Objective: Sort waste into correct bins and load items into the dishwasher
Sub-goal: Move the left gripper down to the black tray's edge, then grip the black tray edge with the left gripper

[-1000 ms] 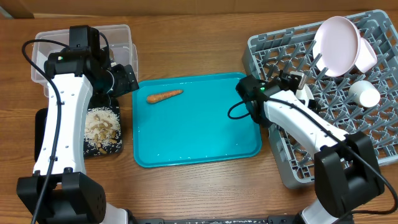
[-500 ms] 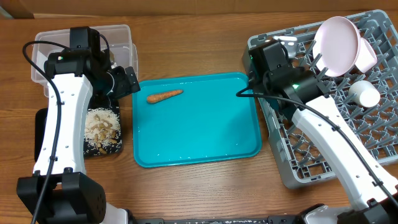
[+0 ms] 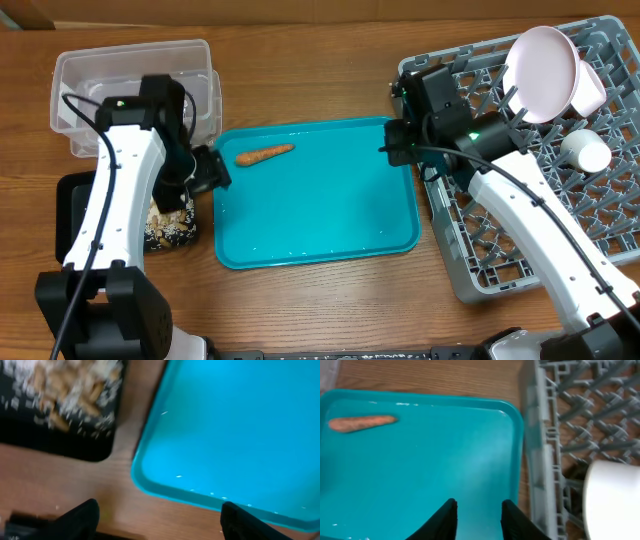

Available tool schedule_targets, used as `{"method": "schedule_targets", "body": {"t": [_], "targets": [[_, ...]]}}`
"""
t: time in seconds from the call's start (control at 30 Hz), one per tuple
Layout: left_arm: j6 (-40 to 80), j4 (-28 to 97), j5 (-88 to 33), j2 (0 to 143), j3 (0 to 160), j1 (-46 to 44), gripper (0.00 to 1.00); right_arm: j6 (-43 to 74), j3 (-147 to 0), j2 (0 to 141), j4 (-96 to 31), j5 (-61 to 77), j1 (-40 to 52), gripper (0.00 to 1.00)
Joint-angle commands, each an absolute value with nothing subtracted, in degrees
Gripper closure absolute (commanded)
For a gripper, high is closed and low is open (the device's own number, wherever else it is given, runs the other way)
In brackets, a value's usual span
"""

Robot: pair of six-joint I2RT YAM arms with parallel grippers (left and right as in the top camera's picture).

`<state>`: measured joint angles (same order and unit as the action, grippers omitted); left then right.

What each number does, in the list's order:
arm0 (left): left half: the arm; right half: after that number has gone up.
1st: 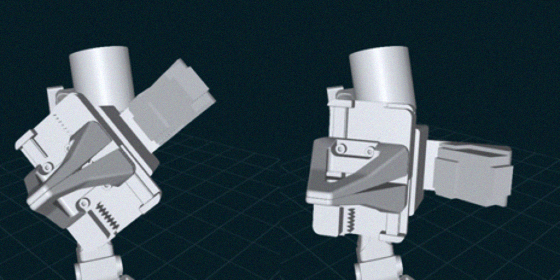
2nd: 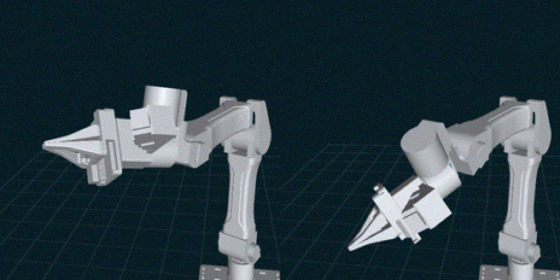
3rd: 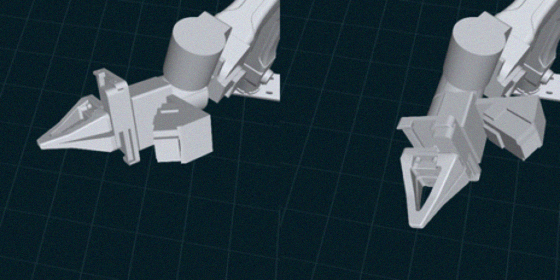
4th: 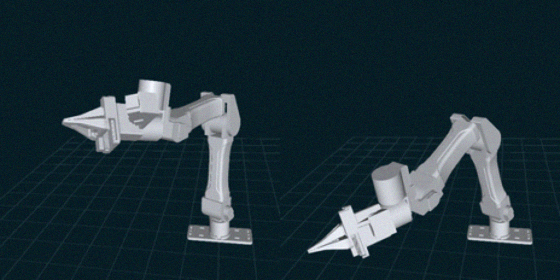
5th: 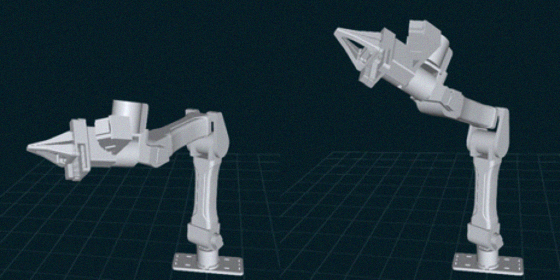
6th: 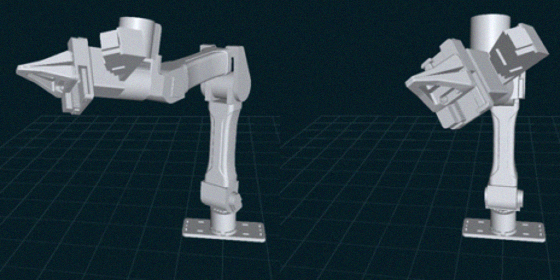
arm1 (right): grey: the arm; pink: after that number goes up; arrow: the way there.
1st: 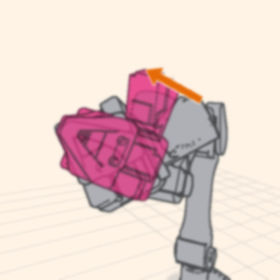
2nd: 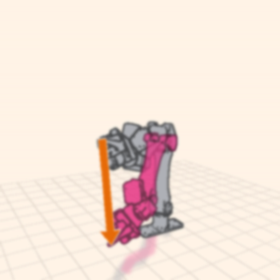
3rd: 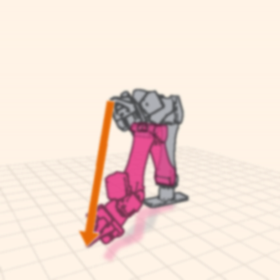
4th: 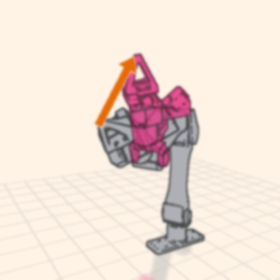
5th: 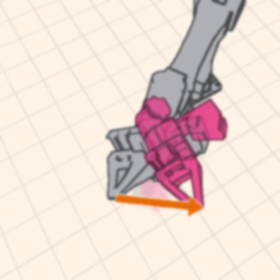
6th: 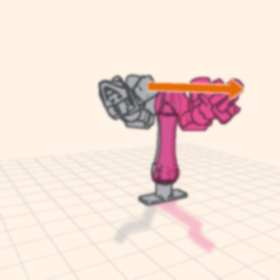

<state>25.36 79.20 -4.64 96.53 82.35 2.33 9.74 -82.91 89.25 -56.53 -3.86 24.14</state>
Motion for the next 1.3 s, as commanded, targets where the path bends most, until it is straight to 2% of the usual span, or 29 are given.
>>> {"method": "schedule_targets", "body": {"t": [0.0,0.13,0.2,0.23,0.27,0.3,0.33,0.5,0.8,1.03,1.27], "targets": [[33.1,79.2,0.3,94.1,77.5,4.0,0.23,8.1,-83.7,89.4,-57.3,-3.7,20.2,0.81],[36.2,79.1,5.4,89.6,74.6,7.9,0.3,8.8,-83.7,89.4,-57.5,-1.1,15.6,0.85],[36.9,79.1,6.6,87.1,74.0,11.1,0.41,8.8,-83.7,89.4,-57.5,0.2,13.4,0.85],[36.9,78.9,6.6,85.9,73.7,13.2,0.48,8.8,-83.7,89.4,-57.6,0.4,12.4,0.85],[36.9,78.8,6.6,85.2,73.4,14.9,0.68,8.8,-83.7,89.4,-57.6,0.3,11.6,0.85],[36.9,78.7,6.6,84.4,73.1,17.2,0.92,8.8,-83.7,89.4,-57.6,0.4,11.1,0.85],[36.9,78.6,6.6,84.0,72.8,19.3,0.96,8.8,-83.7,89.4,-57.6,0.4,10.6,0.86],[36.9,72.8,6.4,83.6,67.8,29.8,0.95,8.8,-83.7,89.4,-57.5,0.3,10.0,0.85],[38.4,57.9,7.0,85.2,55.4,41.6,0.96,8.8,-83.7,89.4,-57.6,0.3,10.0,0.85],[38.3,45.9,9.8,89.5,51.4,43.5,0.96,8.8,-83.7,89.4,-58.0,0.3,10.0,0.85],[37.3,40.2,8.9,95.4,51.4,43.5,0.96,8.7,-83.7,89.4,-59.0,0.3,10.0,0.85]]}}
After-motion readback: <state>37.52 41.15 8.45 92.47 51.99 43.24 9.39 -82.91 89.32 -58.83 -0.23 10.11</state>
